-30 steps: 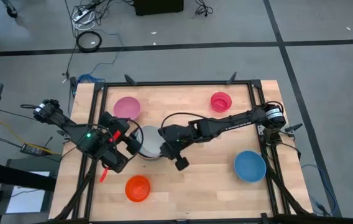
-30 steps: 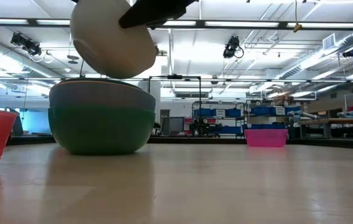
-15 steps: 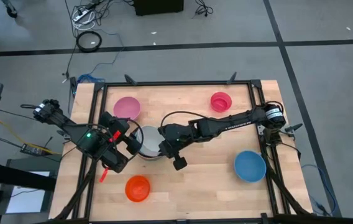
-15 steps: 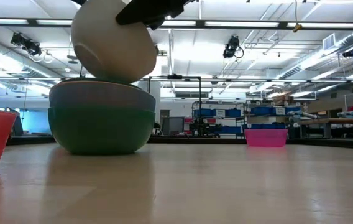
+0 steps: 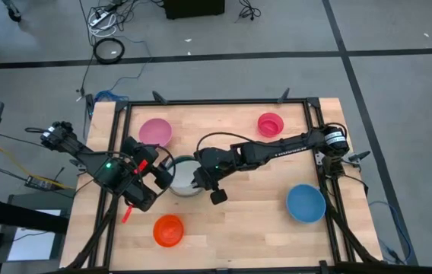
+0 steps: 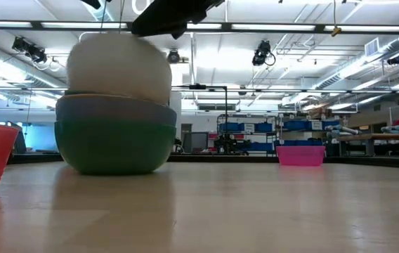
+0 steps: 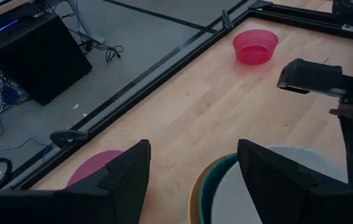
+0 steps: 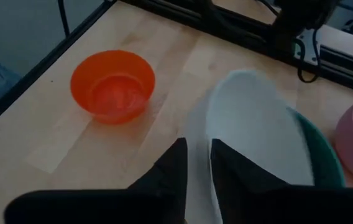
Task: Nest bowls inside each other
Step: Stack the white bowl on top of the green bowl
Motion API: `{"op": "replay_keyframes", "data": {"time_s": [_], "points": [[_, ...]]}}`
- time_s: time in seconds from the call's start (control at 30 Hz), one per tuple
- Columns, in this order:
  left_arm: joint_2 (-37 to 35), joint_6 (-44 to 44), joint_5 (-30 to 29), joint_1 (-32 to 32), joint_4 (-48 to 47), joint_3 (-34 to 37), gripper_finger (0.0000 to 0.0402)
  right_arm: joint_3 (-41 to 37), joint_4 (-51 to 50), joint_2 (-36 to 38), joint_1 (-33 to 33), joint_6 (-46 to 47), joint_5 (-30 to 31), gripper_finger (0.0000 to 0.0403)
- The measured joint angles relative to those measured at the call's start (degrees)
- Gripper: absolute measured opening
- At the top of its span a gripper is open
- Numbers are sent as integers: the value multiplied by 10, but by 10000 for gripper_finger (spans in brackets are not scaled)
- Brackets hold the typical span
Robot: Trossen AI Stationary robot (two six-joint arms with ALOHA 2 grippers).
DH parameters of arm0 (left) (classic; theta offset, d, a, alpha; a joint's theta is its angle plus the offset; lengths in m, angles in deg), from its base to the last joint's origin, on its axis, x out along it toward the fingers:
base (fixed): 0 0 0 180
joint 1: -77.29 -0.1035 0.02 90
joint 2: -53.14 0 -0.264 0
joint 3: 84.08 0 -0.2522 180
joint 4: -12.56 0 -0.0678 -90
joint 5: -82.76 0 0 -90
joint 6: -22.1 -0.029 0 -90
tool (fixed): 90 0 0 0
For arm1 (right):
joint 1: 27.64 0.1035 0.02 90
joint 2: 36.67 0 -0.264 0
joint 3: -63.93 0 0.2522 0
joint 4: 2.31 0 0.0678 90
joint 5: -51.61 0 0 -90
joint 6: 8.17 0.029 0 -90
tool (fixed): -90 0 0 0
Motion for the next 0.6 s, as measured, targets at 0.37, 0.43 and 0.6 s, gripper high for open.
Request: {"op": "replay_keyframes", "data": {"time_s": [0.37,0.43,0.6], "points": [[0,0,-1,0,0,0,250,0,1,0,2,5,0,63],[0,0,-1,0,0,0,250,0,1,0,3,3,0,63],[0,0,-1,0,0,0,250,-21,29,1,0,-1,55,63]]}}
